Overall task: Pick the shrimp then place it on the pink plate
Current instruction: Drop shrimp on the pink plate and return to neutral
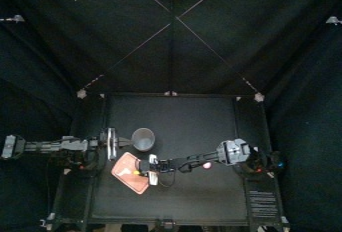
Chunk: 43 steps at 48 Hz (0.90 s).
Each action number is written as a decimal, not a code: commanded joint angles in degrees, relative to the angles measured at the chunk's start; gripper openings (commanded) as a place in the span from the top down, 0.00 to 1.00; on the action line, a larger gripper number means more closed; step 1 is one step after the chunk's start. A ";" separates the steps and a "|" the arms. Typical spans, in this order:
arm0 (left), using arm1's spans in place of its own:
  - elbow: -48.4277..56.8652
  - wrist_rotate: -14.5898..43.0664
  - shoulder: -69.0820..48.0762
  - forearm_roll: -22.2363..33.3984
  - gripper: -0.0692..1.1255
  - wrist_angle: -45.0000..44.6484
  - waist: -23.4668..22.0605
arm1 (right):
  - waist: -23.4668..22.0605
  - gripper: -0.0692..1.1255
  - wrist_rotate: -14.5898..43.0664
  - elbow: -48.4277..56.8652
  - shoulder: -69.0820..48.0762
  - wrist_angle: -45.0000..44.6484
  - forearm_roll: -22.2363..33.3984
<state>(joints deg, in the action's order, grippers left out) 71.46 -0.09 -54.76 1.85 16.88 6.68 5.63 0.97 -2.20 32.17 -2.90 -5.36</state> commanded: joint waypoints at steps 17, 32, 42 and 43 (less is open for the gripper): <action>-0.70 0.44 0.26 0.00 0.93 0.18 0.53 | -0.44 0.27 -0.09 -5.36 0.62 -3.08 -0.44; -0.35 0.44 0.18 0.18 0.93 0.09 0.53 | -0.44 0.27 -0.26 1.32 -5.80 0.53 0.62; -0.26 0.35 0.18 0.18 0.93 0.09 0.53 | -0.26 0.27 -0.18 14.15 -13.54 15.38 0.26; -0.26 0.44 0.18 0.09 0.93 0.00 0.53 | -0.18 0.27 -0.26 15.47 -14.33 17.14 0.18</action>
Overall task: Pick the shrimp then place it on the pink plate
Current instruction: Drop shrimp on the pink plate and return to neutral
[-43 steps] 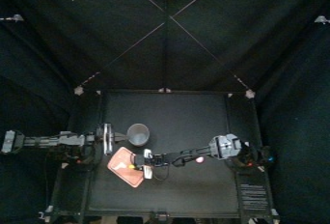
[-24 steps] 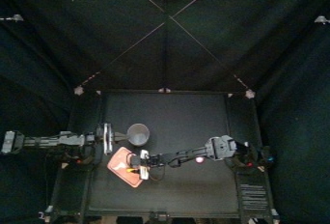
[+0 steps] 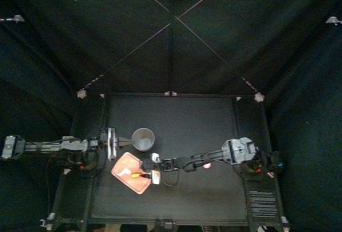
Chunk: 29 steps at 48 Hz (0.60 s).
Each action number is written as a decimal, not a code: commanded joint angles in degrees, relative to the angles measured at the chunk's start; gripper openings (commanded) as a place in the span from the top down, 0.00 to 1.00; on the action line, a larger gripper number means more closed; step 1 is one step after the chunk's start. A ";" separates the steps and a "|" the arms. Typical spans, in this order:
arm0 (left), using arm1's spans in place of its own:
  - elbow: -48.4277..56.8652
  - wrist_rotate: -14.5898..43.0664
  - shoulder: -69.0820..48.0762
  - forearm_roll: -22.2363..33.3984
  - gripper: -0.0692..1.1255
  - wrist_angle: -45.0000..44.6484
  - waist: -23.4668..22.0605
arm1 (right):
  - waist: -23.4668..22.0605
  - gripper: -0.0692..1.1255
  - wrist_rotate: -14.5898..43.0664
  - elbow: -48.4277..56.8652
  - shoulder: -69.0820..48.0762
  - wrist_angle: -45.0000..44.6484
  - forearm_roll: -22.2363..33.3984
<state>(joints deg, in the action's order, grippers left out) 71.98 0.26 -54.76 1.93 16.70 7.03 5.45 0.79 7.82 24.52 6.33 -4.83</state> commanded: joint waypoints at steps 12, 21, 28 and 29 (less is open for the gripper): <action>-0.79 0.09 0.09 -0.18 0.93 0.26 0.18 | -0.35 0.27 -0.09 20.57 -14.59 24.52 -1.49; -0.70 0.09 0.09 -0.18 0.93 0.18 0.18 | -0.44 0.27 -0.53 28.39 -20.39 31.64 -3.52; -0.35 0.09 0.09 -0.18 0.93 0.18 0.18 | -1.41 0.27 -0.70 34.01 -25.84 34.28 -3.78; -0.35 0.09 0.09 -0.18 0.93 0.18 0.18 | -1.67 0.27 -0.79 34.89 -26.63 34.37 -3.60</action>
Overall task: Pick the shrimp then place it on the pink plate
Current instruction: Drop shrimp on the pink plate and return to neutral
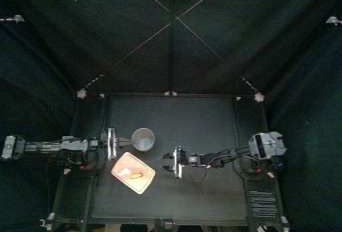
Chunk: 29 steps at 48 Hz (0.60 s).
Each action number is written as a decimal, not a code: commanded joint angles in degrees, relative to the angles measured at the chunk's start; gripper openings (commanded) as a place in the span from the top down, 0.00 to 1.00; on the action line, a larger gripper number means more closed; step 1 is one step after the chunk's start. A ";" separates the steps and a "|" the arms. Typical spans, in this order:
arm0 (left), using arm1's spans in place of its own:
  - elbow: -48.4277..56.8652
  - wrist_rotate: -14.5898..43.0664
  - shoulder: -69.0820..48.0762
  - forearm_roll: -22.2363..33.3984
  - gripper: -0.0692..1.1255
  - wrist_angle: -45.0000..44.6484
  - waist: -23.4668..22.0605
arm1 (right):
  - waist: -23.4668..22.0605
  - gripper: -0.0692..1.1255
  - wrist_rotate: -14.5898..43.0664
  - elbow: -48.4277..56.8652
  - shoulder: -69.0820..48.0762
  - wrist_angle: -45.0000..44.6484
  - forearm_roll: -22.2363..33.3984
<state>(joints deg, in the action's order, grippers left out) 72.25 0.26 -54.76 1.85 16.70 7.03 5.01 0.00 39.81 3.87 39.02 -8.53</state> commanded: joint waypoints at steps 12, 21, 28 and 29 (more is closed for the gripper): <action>-0.79 0.09 0.09 -0.35 0.93 0.53 0.18 | -3.60 0.27 0.00 10.99 -14.06 1.76 0.70; -0.79 0.09 0.09 -0.44 0.93 0.53 0.18 | -5.19 0.27 0.09 14.24 -17.14 1.67 0.62; -0.62 0.09 0.09 -0.35 0.93 0.62 0.18 | -6.68 0.27 0.53 15.56 -17.84 1.67 0.35; -0.62 0.09 0.09 -0.35 0.93 0.62 0.18 | -6.77 0.27 0.53 15.64 -17.93 1.67 0.35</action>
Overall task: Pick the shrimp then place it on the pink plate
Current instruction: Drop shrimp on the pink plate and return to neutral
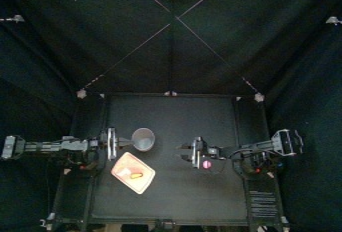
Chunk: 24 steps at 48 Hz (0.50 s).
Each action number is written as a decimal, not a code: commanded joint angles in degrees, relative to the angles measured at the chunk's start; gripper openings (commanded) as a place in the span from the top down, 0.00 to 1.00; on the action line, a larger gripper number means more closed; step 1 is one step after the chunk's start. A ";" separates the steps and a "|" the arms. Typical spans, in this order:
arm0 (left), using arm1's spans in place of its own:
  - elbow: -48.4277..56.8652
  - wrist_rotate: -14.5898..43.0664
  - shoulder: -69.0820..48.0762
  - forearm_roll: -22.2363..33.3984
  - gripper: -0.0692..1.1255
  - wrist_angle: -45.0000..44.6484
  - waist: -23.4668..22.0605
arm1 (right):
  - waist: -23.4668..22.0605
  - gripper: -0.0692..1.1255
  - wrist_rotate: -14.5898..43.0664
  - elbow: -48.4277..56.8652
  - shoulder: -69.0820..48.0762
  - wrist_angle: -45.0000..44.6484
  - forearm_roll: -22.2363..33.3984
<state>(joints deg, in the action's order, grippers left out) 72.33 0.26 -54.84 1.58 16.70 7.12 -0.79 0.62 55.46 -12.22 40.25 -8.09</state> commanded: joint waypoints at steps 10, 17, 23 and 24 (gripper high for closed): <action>-0.70 0.00 0.18 0.00 0.93 0.70 0.09 | -1.05 0.27 0.00 0.70 -1.76 0.44 -0.09; -0.62 0.00 0.18 0.00 0.93 0.70 0.09 | -1.05 0.27 -0.09 0.79 -1.85 0.44 -0.09; -0.53 0.00 0.18 0.09 0.93 0.62 0.09 | -1.05 0.27 0.00 0.88 -1.85 0.44 -0.09; -0.44 -0.09 0.18 0.09 0.93 0.62 0.09 | -1.05 0.27 -0.09 0.79 -1.85 0.53 -0.09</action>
<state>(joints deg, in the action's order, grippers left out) 72.42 0.26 -54.84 1.58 16.79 7.03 -1.67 0.62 56.78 -12.48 40.25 -8.17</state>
